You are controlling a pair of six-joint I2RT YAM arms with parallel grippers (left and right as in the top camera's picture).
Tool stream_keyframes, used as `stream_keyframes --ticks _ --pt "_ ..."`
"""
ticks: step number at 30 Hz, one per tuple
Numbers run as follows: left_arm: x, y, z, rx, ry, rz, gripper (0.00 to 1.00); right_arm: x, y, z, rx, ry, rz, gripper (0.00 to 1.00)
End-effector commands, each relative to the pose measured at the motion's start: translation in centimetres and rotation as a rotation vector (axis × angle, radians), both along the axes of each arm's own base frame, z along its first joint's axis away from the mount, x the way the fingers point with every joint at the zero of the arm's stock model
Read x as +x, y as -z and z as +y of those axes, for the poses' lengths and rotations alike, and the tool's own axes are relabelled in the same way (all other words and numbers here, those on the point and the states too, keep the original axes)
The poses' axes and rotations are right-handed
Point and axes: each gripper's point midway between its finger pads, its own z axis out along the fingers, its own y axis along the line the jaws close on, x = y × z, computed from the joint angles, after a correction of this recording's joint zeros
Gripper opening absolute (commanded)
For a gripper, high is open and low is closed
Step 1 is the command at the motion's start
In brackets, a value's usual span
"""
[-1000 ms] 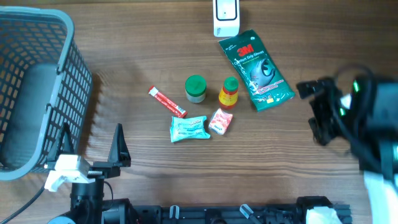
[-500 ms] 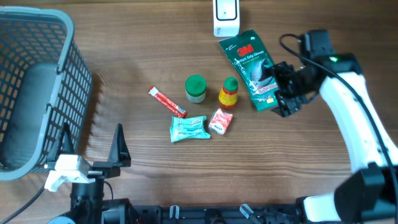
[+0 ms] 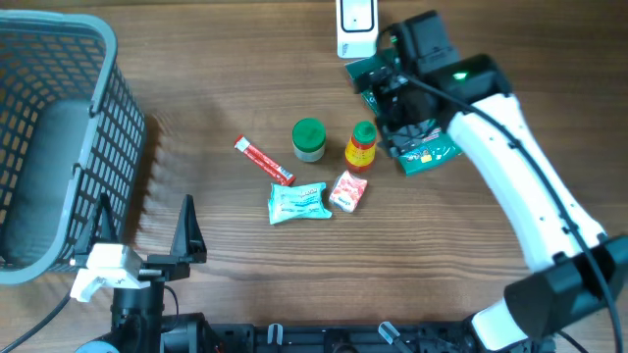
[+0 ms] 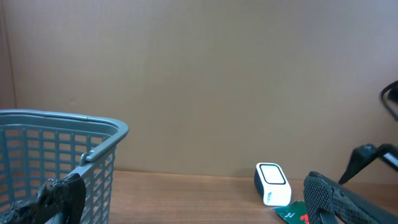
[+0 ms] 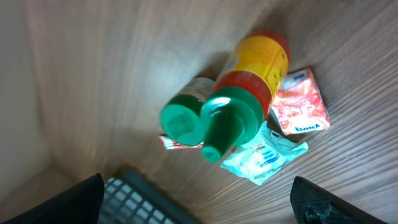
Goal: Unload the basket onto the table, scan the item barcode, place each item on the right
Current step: 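Lower the right gripper over the sauce bottle and close on it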
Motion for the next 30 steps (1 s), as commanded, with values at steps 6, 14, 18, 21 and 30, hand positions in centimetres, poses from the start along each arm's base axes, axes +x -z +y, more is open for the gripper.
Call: stream_keyframes --ticks 6,14,18,21,30 --pt "-0.2 -0.1 -0.1 -0.008 0.007 -0.009 1.0 0.3 8.2 1.0 -0.119 0.03 0.194 0.91" --pt "-0.2 -0.1 -0.1 -0.008 0.007 -0.009 1.0 0.8 8.8 -0.6 -0.231 -0.009 0.153 0.6" --pt "-0.2 -0.1 -0.1 -0.008 0.007 -0.009 1.0 0.9 8.8 -0.8 -0.26 -0.1 0.124 0.52" --pt "-0.2 -0.1 -0.1 -0.008 0.007 -0.009 1.0 1.1 8.8 -0.9 -0.291 -0.2 0.092 0.46" --pt "-0.2 -0.1 -0.1 -0.008 0.007 -0.009 1.0 0.7 7.2 -1.4 -0.386 -0.605 -0.035 0.39"
